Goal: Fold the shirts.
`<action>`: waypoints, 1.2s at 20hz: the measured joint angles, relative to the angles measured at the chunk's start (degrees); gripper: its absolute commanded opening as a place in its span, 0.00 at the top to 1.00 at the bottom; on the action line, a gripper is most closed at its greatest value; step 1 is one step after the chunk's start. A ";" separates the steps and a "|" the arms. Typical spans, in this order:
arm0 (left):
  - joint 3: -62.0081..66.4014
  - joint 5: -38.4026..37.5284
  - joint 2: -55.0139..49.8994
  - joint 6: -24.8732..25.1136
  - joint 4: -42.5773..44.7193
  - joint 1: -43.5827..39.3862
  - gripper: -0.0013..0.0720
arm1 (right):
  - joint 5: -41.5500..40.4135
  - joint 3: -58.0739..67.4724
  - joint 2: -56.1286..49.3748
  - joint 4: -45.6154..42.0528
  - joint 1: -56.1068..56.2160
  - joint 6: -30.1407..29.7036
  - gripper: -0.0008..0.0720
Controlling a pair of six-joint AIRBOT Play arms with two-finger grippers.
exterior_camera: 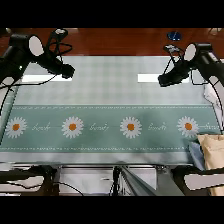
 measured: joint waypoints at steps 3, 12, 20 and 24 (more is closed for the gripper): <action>0.00 0.00 0.00 0.00 0.00 0.00 0.44 | 0.72 0.02 1.84 -0.02 0.00 0.00 0.50; 0.00 0.00 0.00 0.00 0.00 0.00 0.44 | -4.20 0.04 6.16 -0.24 0.00 1.16 0.50; 0.00 0.00 0.00 0.00 -0.02 0.00 0.44 | -2.71 0.04 4.26 0.04 0.00 1.81 0.50; 0.00 0.00 0.00 0.00 -0.02 0.00 0.44 | -2.54 0.04 4.13 0.02 0.00 1.95 0.50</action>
